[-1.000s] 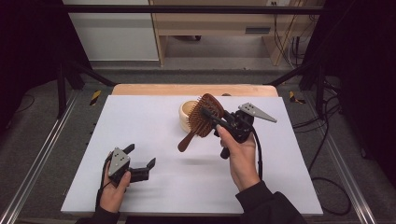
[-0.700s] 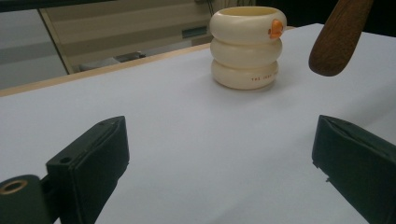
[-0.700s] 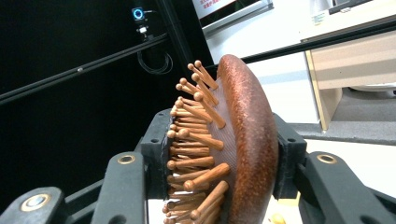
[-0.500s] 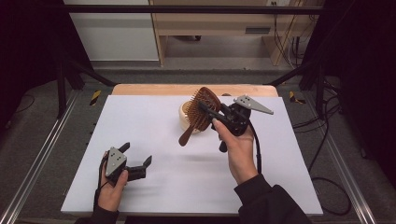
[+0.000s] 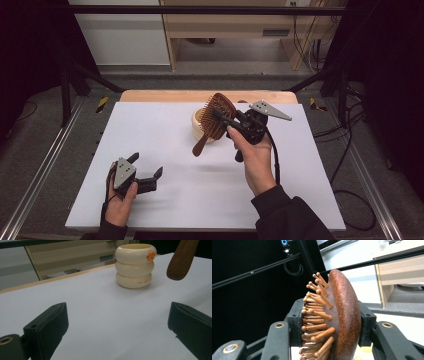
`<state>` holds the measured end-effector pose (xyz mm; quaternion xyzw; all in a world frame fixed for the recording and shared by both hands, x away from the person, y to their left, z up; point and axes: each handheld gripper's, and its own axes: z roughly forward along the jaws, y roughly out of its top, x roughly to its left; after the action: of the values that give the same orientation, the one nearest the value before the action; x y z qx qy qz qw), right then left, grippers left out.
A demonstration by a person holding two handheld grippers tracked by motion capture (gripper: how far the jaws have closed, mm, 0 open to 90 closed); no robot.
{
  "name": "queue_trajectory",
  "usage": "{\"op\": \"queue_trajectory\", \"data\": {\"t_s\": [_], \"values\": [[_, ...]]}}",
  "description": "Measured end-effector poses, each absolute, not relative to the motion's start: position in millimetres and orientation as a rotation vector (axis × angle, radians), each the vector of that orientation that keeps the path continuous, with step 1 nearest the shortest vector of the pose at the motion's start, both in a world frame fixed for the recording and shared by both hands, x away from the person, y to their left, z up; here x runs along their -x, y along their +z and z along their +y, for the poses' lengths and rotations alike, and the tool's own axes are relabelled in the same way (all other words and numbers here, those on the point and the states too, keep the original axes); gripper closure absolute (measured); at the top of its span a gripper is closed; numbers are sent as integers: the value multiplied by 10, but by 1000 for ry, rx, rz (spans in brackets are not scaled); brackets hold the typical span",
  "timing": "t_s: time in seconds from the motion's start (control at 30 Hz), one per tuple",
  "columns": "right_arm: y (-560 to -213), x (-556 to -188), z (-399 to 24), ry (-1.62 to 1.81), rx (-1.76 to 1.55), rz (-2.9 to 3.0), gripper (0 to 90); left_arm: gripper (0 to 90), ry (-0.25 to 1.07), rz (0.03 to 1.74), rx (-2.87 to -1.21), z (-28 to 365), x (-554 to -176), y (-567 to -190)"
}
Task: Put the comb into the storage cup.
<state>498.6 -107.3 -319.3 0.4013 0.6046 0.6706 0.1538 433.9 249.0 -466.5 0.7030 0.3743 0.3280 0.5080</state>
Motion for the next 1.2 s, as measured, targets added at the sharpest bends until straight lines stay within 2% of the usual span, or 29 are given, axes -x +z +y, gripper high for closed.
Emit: {"op": "queue_trajectory", "data": {"t_s": [0.8,1.2], "values": [[-3187,-5013,-1067,1926,-1155,1732,510,26,801,912,-1687,2491,-4342,-4671],[-2968,-5133,-1050,1952,-1164,1688,509,24,800,910,-1686,2490,-4341,-4670]]}}
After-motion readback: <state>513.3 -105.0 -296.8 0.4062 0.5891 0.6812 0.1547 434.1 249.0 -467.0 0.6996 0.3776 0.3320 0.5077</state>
